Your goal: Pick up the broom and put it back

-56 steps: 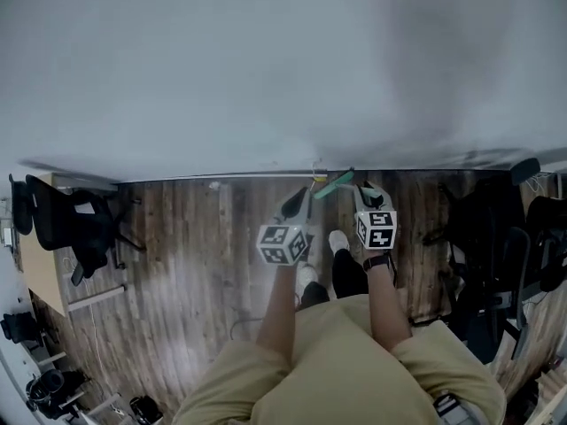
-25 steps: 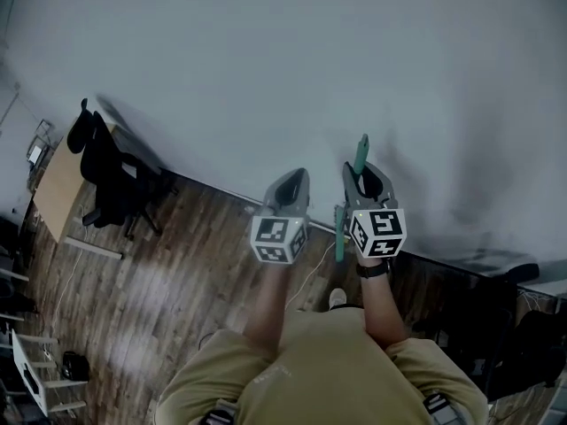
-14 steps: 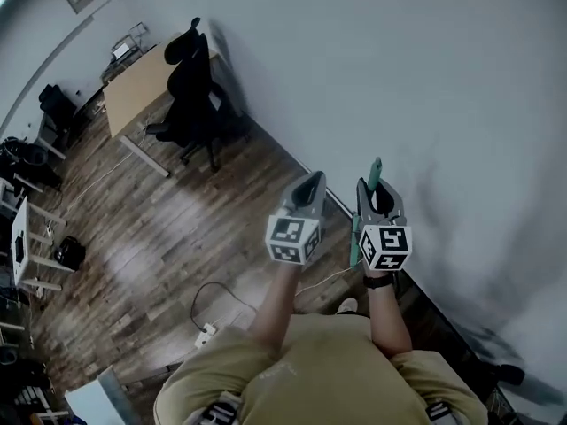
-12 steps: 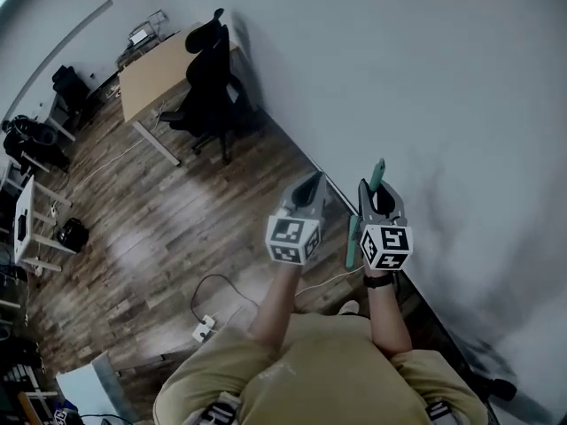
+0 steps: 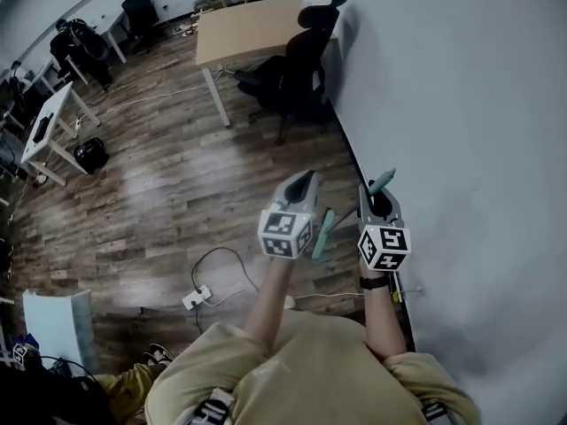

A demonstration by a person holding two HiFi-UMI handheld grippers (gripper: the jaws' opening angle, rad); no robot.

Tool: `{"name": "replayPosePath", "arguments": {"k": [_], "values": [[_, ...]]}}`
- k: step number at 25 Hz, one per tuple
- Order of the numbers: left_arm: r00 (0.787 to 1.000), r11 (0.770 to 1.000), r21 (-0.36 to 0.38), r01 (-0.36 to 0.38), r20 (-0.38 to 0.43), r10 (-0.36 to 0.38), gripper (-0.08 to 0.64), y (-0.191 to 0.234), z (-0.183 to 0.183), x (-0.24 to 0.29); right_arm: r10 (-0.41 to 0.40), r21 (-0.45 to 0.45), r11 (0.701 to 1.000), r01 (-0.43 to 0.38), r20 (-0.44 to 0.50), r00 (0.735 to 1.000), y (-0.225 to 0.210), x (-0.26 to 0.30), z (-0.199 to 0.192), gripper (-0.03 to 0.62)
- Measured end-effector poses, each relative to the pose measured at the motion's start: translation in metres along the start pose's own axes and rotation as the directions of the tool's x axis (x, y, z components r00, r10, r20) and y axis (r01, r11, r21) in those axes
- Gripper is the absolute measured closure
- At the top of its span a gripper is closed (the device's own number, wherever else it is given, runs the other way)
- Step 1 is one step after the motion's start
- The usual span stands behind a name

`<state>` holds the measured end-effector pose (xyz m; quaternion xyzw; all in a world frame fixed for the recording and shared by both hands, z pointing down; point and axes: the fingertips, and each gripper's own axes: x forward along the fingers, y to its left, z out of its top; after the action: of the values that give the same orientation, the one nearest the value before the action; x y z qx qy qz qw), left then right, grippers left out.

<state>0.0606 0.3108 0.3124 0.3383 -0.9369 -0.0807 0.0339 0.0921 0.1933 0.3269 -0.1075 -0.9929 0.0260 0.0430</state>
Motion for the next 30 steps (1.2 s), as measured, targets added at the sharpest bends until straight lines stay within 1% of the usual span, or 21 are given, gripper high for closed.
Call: {"name": "replayPosePath", "arguments": {"k": [3,6,9,13,15,17,20,22,25,27,30], "values": [[0.997,0.998,-0.017,-0.067,0.024,0.067,0.557,0.069,0.007,-0.028,0.064,-0.023,0.998,-0.064,-0.009,0.998,0.059,0.043,-0.007,0.508],[0.992,0.992,-0.037,-0.119,0.037,0.120,0.557,0.128,-0.004,-0.049,0.124,-0.040,0.991,-0.124,-0.017,0.992,0.109,0.083,-0.030,0.505],[0.990,0.989,-0.057,-0.139,0.020,0.140,0.557,0.164,-0.029,-0.057,0.163,-0.049,0.985,-0.165,-0.050,0.985,0.139,0.116,-0.060,0.508],[0.988,0.985,-0.076,-0.157,-0.001,0.157,0.557,0.196,-0.050,-0.064,0.185,-0.017,0.982,-0.186,-0.065,0.981,0.158,0.140,-0.074,0.508],[0.986,0.982,-0.090,-0.165,-0.007,0.165,0.557,0.210,-0.053,-0.057,0.195,-0.007,0.981,-0.196,-0.071,0.978,0.159,0.153,-0.077,0.508],[0.985,0.980,-0.098,-0.174,-0.015,0.174,0.557,0.220,-0.047,-0.044,0.206,-0.006,0.978,-0.207,-0.086,0.975,0.156,0.172,-0.072,0.508],[0.981,0.976,-0.103,-0.193,-0.023,0.192,0.557,0.237,-0.037,-0.018,0.222,-0.031,0.974,-0.226,-0.109,0.969,0.151,0.206,-0.068,0.508],[0.979,0.973,-0.105,-0.205,-0.017,0.204,0.557,0.256,-0.035,0.008,0.236,-0.052,0.969,-0.242,-0.109,0.966,0.147,0.236,-0.071,0.509],[0.982,0.980,-0.062,-0.190,-0.025,0.188,0.557,0.278,-0.026,0.069,0.245,-0.053,0.967,-0.249,-0.082,0.966,0.126,0.293,-0.064,0.509],[0.985,0.986,-0.028,-0.167,-0.035,0.166,0.557,0.286,-0.012,0.121,0.255,-0.050,0.965,-0.258,-0.066,0.965,0.100,0.333,-0.045,0.509],[0.990,0.991,0.006,-0.132,-0.043,0.132,0.557,0.292,0.014,0.193,0.304,-0.059,0.950,-0.307,-0.048,0.951,0.066,0.376,-0.014,0.511]]}}
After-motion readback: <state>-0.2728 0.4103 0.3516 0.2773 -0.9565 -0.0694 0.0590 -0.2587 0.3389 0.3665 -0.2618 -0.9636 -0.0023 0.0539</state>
